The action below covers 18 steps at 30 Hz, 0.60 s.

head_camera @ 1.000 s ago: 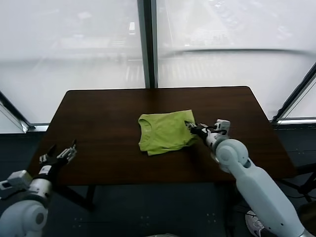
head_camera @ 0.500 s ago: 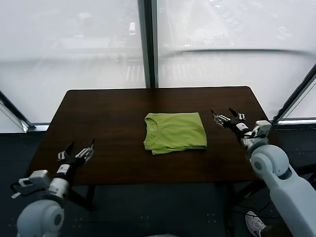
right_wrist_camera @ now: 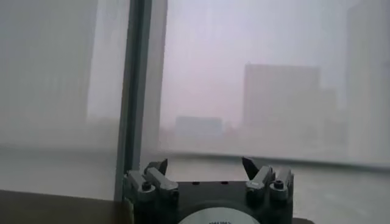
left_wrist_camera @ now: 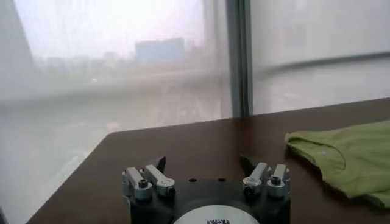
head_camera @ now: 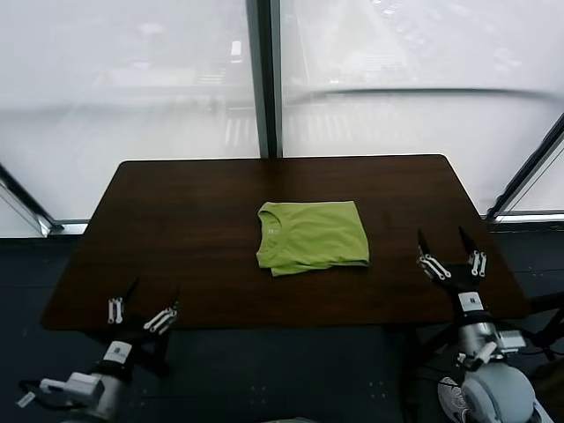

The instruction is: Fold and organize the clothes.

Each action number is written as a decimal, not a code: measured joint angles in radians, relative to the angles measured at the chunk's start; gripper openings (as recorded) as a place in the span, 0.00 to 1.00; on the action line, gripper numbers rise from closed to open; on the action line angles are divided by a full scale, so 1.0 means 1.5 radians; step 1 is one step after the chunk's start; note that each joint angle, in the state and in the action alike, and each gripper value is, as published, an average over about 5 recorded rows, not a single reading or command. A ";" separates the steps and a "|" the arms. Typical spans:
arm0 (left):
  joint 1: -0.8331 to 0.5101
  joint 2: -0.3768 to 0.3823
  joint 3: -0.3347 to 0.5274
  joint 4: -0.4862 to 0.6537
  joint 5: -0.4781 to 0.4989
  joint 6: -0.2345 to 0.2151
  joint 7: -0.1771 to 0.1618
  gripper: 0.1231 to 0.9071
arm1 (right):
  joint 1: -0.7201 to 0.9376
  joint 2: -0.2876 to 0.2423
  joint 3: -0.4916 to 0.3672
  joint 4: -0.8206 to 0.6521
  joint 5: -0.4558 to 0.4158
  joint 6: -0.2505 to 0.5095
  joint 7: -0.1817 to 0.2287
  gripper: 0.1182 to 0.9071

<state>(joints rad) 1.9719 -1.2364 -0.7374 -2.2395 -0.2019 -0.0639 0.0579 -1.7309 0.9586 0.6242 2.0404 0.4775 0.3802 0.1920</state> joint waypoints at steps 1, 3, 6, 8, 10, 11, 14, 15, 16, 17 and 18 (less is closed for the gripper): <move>0.017 0.005 0.001 -0.002 -0.003 -0.008 0.000 1.00 | -0.028 0.005 0.012 0.009 -0.001 -0.001 0.003 1.00; 0.049 0.016 0.003 -0.006 -0.015 -0.019 -0.002 1.00 | -0.081 0.014 0.034 0.028 -0.003 -0.009 0.011 1.00; 0.095 0.031 0.003 -0.015 -0.037 -0.022 -0.012 1.00 | -0.150 0.020 0.057 0.056 -0.001 -0.032 0.024 1.00; 0.122 0.039 0.002 -0.021 -0.056 -0.016 -0.024 1.00 | -0.186 0.021 0.065 0.074 0.008 -0.053 0.032 1.00; 0.141 0.044 0.001 -0.025 -0.073 -0.009 -0.036 1.00 | -0.211 0.022 0.067 0.090 0.021 -0.078 0.041 1.00; 0.147 0.046 0.000 -0.026 -0.080 -0.007 -0.041 1.00 | -0.219 0.022 0.067 0.096 0.027 -0.091 0.044 1.00; 0.157 0.048 -0.001 -0.029 -0.086 -0.004 -0.050 1.00 | -0.234 0.023 0.063 0.108 0.032 -0.120 0.046 1.00; 0.160 0.049 -0.001 -0.030 -0.086 -0.004 -0.051 1.00 | -0.237 0.024 0.062 0.111 0.031 -0.127 0.044 1.00; 0.163 0.050 -0.001 -0.032 -0.086 -0.003 -0.052 1.00 | -0.239 0.024 0.060 0.114 0.028 -0.134 0.042 1.00; 0.166 0.051 -0.001 -0.033 -0.087 -0.002 -0.053 1.00 | -0.240 0.024 0.057 0.116 0.023 -0.139 0.040 1.00; 0.168 0.052 -0.001 -0.034 -0.087 -0.001 -0.055 1.00 | -0.241 0.024 0.055 0.118 0.018 -0.144 0.039 1.00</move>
<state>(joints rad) 2.2246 -1.1578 -0.7392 -2.2911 -0.3320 -0.0655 -0.0250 -2.0919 0.9938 0.7067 2.2168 0.5052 0.1643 0.2500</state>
